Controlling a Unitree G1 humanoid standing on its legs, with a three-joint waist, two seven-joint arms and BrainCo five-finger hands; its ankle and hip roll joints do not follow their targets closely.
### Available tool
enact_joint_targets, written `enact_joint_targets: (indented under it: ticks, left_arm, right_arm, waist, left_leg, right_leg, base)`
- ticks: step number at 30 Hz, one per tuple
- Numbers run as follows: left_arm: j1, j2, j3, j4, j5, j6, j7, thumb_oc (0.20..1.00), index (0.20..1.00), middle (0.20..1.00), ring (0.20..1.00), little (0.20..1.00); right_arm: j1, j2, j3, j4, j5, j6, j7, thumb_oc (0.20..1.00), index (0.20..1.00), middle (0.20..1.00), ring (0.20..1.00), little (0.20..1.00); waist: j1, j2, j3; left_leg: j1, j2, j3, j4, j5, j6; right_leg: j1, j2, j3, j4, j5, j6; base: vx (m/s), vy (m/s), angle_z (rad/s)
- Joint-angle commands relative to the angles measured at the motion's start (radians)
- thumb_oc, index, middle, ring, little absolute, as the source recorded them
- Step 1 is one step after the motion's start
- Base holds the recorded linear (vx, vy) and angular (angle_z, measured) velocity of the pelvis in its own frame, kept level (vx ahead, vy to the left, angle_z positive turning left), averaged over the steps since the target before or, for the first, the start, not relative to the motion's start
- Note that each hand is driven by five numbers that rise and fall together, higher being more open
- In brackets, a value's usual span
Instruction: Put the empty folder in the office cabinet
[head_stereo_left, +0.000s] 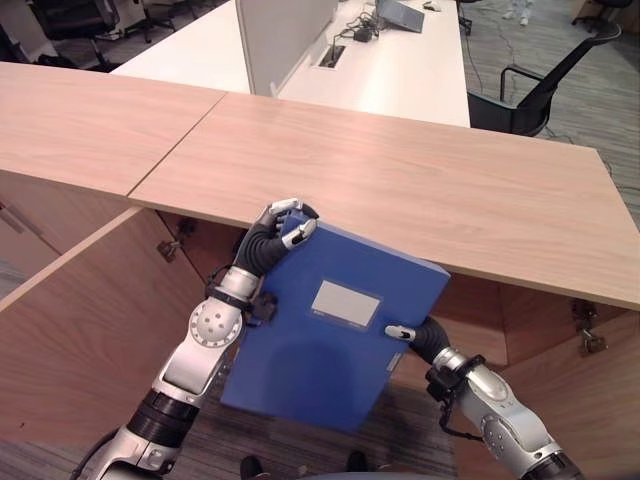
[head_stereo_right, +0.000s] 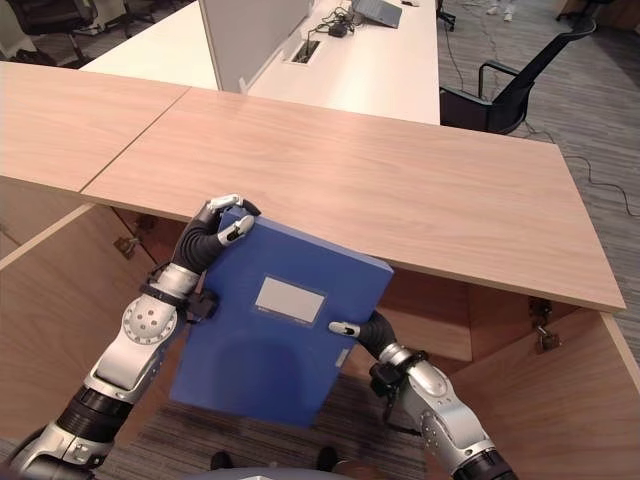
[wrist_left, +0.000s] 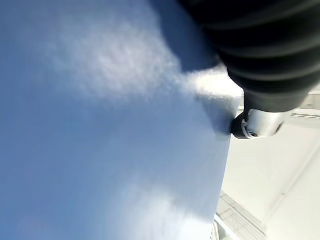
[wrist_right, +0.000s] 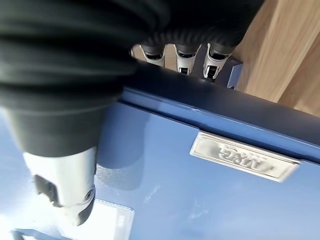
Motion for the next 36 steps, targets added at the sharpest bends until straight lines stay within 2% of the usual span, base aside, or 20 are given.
enact_joint_targets:
  ticks: [1, 4, 5, 10, 14, 15, 16, 17, 21, 25, 27, 29, 31, 32, 33, 36]
  left_arm:
    - [-0.089, -0.030, -0.036, -0.015, -0.076, -0.071, 0.005, 0.200, 0.200, 0.200, 0.200, 0.200]
    - [-0.114, -0.047, -0.070, -0.025, -0.091, -0.074, 0.002, 0.200, 0.200, 0.200, 0.200, 0.200]
    - [-0.126, -0.053, -0.085, -0.018, -0.091, -0.074, 0.004, 0.200, 0.200, 0.200, 0.200, 0.200]
    - [-0.160, -0.051, -0.103, -0.016, -0.083, -0.075, 0.009, 0.200, 0.200, 0.200, 0.200, 0.200]
    - [-0.147, -0.074, -0.120, 0.011, -0.164, -0.064, -0.012, 0.200, 0.200, 0.200, 0.200, 0.200]
    - [-0.137, -0.083, -0.125, 0.021, -0.197, -0.056, -0.023, 0.269, 0.269, 0.269, 0.269, 0.269]
    - [-0.131, -0.088, -0.125, 0.032, -0.214, -0.048, -0.027, 0.915, 0.915, 0.915, 0.915, 0.915]
    - [-0.131, -0.088, -0.125, 0.032, -0.214, -0.048, -0.027, 1.000, 1.000, 1.000, 1.000, 1.000]
    - [-0.053, -0.104, -0.118, 0.101, -0.427, 0.004, -0.098, 1.000, 1.000, 1.000, 1.000, 1.000]
    - [0.124, -0.055, -0.076, 0.132, -0.618, 0.077, -0.232, 1.000, 1.000, 1.000, 1.000, 1.000]
    - [0.219, -0.031, -0.062, 0.181, -0.666, 0.116, -0.300, 1.000, 1.000, 1.000, 1.000, 1.000]
    - [0.309, -0.008, -0.045, 0.268, -0.673, 0.156, -0.350, 1.000, 1.000, 1.000, 1.000, 1.000]
    - [0.331, 0.003, -0.040, 0.286, -0.666, 0.163, -0.357, 1.000, 1.000, 1.000, 1.000, 1.000]
    - [0.368, 0.005, -0.034, 0.330, -0.639, 0.172, -0.356, 1.000, 1.000, 1.000, 1.000, 1.000]
    - [0.415, -0.005, -0.014, 0.436, -0.619, 0.190, -0.355, 1.000, 1.000, 1.000, 1.000, 1.000]
    - [0.421, -0.033, 0.003, 0.534, -0.590, 0.192, -0.351, 1.000, 1.000, 1.000, 1.000, 1.000]
  right_arm:
    - [-0.048, 0.056, 0.059, -0.014, 0.031, -0.023, 0.013, 1.000, 1.000, 1.000, 1.000, 1.000]
    - [-0.093, 0.073, 0.115, -0.020, 0.037, -0.020, 0.022, 1.000, 1.000, 1.000, 1.000, 1.000]
    - [-0.110, 0.077, 0.134, -0.023, 0.049, -0.017, 0.028, 0.200, 0.200, 0.200, 0.200, 0.200]
    - [-0.116, 0.085, 0.157, -0.029, 0.115, -0.016, 0.041, 0.200, 0.200, 0.200, 0.200, 0.200]
    - [-0.089, 0.099, 0.162, -0.012, 0.169, -0.006, 0.042, 0.200, 0.200, 0.200, 0.200, 0.200]
    - [-0.079, 0.109, 0.161, 0.001, 0.192, 0.000, 0.041, 0.200, 0.200, 0.200, 0.200, 0.200]
    - [-0.072, 0.116, 0.161, 0.016, 0.206, 0.005, 0.040, 0.200, 0.200, 0.200, 0.200, 0.200]
    - [-0.072, 0.117, 0.161, 0.017, 0.206, 0.004, 0.040, 0.200, 0.200, 0.200, 0.200, 0.200]
    - [-0.006, 0.131, 0.118, 0.137, 0.237, 0.025, 0.041, 0.200, 0.200, 0.200, 0.200, 0.200]
    - [0.091, 0.127, 0.034, 0.323, 0.189, 0.065, 0.068, 0.200, 0.200, 0.200, 0.200, 0.200]
    - [0.127, 0.133, -0.024, 0.425, 0.167, 0.078, 0.076, 0.200, 0.200, 0.200, 0.200, 0.200]
    - [0.149, 0.138, -0.092, 0.557, 0.139, 0.083, 0.077, 0.200, 0.200, 0.200, 0.200, 0.200]
    - [0.149, 0.148, -0.112, 0.604, 0.138, 0.084, 0.079, 0.200, 0.200, 0.200, 0.200, 0.200]
    - [0.154, 0.161, -0.146, 0.667, 0.147, 0.088, 0.072, 0.200, 0.200, 0.200, 0.200, 0.200]
    - [0.152, 0.187, -0.204, 0.792, 0.156, 0.084, 0.064, 0.200, 0.200, 0.200, 0.200, 0.200]
    - [0.137, 0.205, -0.236, 0.904, 0.161, 0.087, 0.060, 0.200, 0.200, 0.200, 0.200, 0.200]
  waist:
    - [-0.004, -0.061, -0.042]
    - [-0.001, -0.061, -0.040]
    - [0.000, -0.061, -0.039]
    - [0.000, -0.059, -0.040]
    - [-0.003, -0.057, -0.036]
    - [-0.003, -0.057, -0.036]
    - [-0.003, -0.057, -0.036]
    - [-0.003, -0.057, -0.038]
    - [-0.005, -0.048, -0.027]
    - [-0.009, -0.039, -0.020]
    - [-0.012, -0.034, -0.016]
    - [-0.013, -0.027, -0.012]
    - [-0.011, -0.026, -0.011]
    - [-0.012, -0.022, -0.010]
    - [-0.012, -0.016, -0.010]
    - [-0.013, -0.012, -0.009]
  left_leg:
    - [-0.103, -0.007, -0.021, 0.024, -0.005, 0.010]
    - [-0.099, -0.007, -0.020, 0.025, -0.008, 0.009]
    - [-0.099, -0.008, -0.020, 0.024, -0.007, 0.009]
    - [-0.101, -0.007, -0.019, 0.019, -0.001, 0.008]
    - [-0.094, -0.007, -0.016, 0.018, -0.003, 0.008]
    - [-0.093, -0.007, -0.016, 0.018, -0.002, 0.008]
    - [-0.093, -0.007, -0.016, 0.019, -0.002, 0.009]
    - [-0.095, -0.007, -0.016, 0.017, 0.001, 0.009]
    - [-0.098, -0.007, -0.019, 0.019, 0.003, 0.010]
    - [-0.099, -0.006, -0.017, 0.019, 0.007, 0.008]
    - [-0.098, -0.005, -0.015, 0.020, 0.010, 0.007]
    - [-0.087, -0.006, -0.023, 0.021, -0.003, -0.004]
    - [-0.097, -0.005, -0.017, 0.022, 0.014, 0.005]
    - [-0.086, -0.007, -0.026, 0.023, -0.001, -0.004]
    - [-0.088, -0.007, -0.031, 0.028, 0.001, -0.002]
    - [-0.091, -0.007, -0.039, 0.032, 0.002, 0.000]
  right_leg:
    - [-0.007, -0.028, 0.008, -0.001, -0.090, 0.058]
    - [-0.003, -0.028, 0.006, -0.001, -0.093, 0.057]
    - [-0.004, -0.028, 0.006, -0.001, -0.092, 0.057]
    - [-0.008, -0.029, 0.004, -0.001, -0.090, 0.058]
    - [-0.003, -0.030, 0.004, -0.001, -0.091, 0.058]
    - [-0.003, -0.030, 0.005, -0.001, -0.091, 0.058]
    - [-0.002, -0.030, 0.005, -0.001, -0.090, 0.058]
    - [-0.006, -0.030, 0.005, -0.001, -0.089, 0.057]
    - [-0.007, -0.027, 0.006, -0.001, -0.087, 0.057]
    - [-0.008, -0.024, 0.005, -0.001, -0.087, 0.060]
    - [-0.008, -0.022, 0.008, -0.001, -0.087, 0.061]
    - [0.004, -0.021, 0.012, -0.001, -0.100, 0.067]
    - [-0.005, -0.020, 0.008, 0.000, -0.089, 0.063]
    - [0.007, -0.020, 0.013, -0.001, -0.102, 0.067]
    - [0.008, -0.019, 0.012, 0.000, -0.103, 0.065]
    - [0.008, -0.017, 0.010, 0.001, -0.105, 0.063]
  base:
    - [0.00, 0.002, -0.03]
    - [0.00, 0.000, 0.00]
    - [0.00, 0.000, 0.00]
    - [0.00, 0.000, 0.00]
    - [0.00, 0.000, 0.00]
    - [0.00, 0.000, 0.00]
    - [0.00, 0.000, 0.00]
    - [0.00, 0.000, 0.00]
    - [0.00, 0.000, 0.00]
    - [0.00, 0.000, 0.00]
    - [0.00, 0.000, 0.00]
    - [0.05, 0.000, -0.01]
    - [0.00, 0.000, 0.04]
    - [0.00, 0.000, 0.00]
    - [0.04, -0.004, 0.03]
    - [-0.01, -0.009, 0.08]
